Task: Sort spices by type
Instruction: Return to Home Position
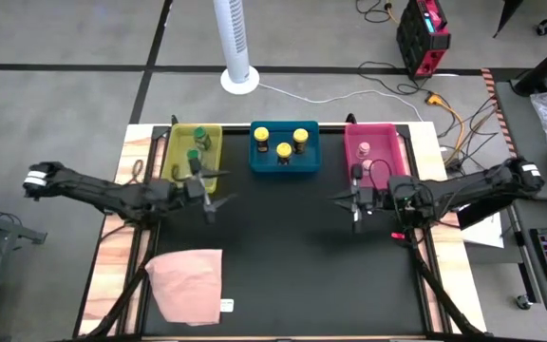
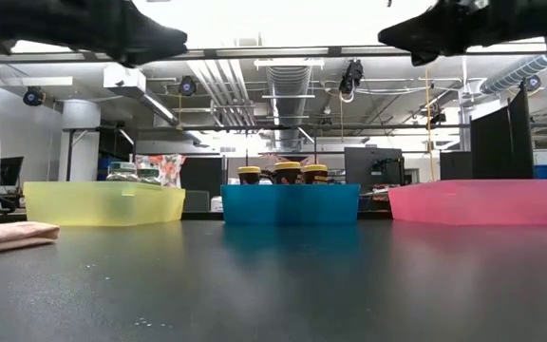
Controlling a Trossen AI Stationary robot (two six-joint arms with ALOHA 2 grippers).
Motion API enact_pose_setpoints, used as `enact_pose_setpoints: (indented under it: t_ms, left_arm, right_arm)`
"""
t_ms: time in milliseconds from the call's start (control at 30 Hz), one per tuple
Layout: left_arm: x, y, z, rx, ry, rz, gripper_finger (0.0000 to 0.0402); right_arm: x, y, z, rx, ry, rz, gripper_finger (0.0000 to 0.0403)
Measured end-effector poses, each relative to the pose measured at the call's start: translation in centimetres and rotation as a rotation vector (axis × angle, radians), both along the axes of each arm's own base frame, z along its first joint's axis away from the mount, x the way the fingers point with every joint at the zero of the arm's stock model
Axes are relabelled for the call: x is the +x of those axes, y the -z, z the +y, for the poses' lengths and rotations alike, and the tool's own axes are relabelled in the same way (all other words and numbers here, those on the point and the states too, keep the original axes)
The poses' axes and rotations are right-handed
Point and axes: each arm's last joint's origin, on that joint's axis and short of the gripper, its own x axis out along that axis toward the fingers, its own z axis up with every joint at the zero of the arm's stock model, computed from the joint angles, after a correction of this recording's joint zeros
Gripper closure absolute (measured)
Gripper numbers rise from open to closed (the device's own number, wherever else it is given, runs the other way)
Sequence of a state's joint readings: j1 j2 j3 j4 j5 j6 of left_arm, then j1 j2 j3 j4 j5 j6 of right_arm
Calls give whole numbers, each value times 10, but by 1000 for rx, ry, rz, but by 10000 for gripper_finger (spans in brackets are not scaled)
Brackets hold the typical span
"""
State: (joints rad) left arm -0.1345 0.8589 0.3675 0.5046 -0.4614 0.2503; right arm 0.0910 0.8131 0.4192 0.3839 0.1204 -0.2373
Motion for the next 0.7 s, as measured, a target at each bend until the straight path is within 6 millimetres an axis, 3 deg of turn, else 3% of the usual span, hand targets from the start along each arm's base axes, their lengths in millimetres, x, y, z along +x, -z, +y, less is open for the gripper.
enact_pose_setpoints:
  t_ms: [300, 533, 700]
  left_arm:
    - [-49, -3, 5, 3, 10, -19, 116]
    - [-69, 30, 9, -27, 3, -42, 116]
    - [-82, 49, 11, -58, -17, -152, 116]
  right_arm:
    - [-27, 11, -10, -1, 2, -81, 394]
    - [-55, 30, -12, -8, -14, -227, 394]
    - [-80, 31, -13, 7, -11, -373, 394]
